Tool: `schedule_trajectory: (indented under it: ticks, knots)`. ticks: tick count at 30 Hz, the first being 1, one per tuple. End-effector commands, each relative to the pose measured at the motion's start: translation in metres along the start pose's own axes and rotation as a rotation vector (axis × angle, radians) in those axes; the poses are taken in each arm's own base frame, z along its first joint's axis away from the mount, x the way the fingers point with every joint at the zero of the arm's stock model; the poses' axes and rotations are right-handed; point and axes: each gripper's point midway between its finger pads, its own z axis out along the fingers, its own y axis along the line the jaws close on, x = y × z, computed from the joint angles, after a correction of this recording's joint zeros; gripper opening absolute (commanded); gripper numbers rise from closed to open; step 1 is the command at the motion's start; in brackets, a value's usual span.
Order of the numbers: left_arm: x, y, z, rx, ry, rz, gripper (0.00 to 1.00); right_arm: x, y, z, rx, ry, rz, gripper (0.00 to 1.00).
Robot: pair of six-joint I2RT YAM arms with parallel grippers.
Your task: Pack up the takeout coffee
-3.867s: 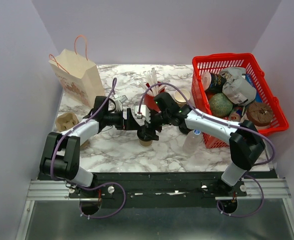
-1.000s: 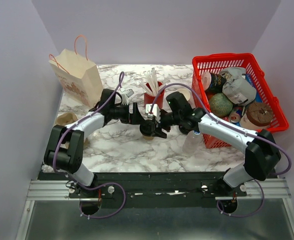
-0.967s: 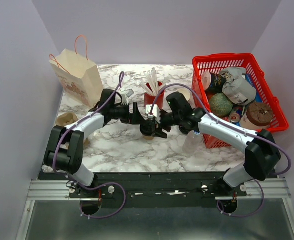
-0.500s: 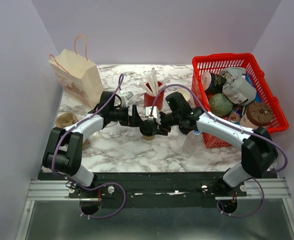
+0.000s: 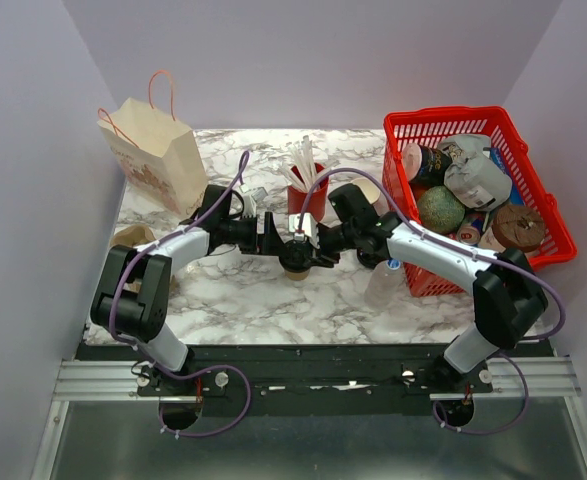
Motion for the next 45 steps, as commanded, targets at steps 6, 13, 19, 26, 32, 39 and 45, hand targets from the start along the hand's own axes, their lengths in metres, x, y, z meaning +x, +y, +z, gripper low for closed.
schedule_trajectory:
  ticks: [6,13,19,26,32,39,45]
  knots:
    - [-0.009,0.010,-0.004,-0.040,-0.006,0.036,0.92,0.020,0.007,0.007,-0.031,0.051,0.027,0.45]
    - [-0.050,-0.027,-0.021,0.024,-0.097,0.200,0.99,-0.015,0.002,-0.013,-0.011,-0.013,-0.005,0.66]
    - [-0.053,-0.034,-0.031,0.009,-0.085,0.281,0.99,-0.027,-0.005,-0.028,0.037,-0.017,0.011,0.72]
    - [-0.034,-0.051,-0.054,0.006,-0.037,0.555,0.99,-0.074,-0.045,-0.095,0.206,-0.156,0.179,0.76]
    - [-0.016,-0.063,-0.056,-0.064,0.089,0.904,0.99,-0.105,-0.081,-0.153,0.349,-0.269,0.240,0.81]
    - [-0.010,-0.064,-0.048,-0.102,0.202,1.007,0.99,-0.111,-0.098,-0.177,0.397,-0.350,0.326,0.85]
    - [-0.021,-0.067,-0.033,-0.090,0.217,1.050,0.99,-0.108,-0.091,-0.183,0.399,-0.353,0.317,0.86]
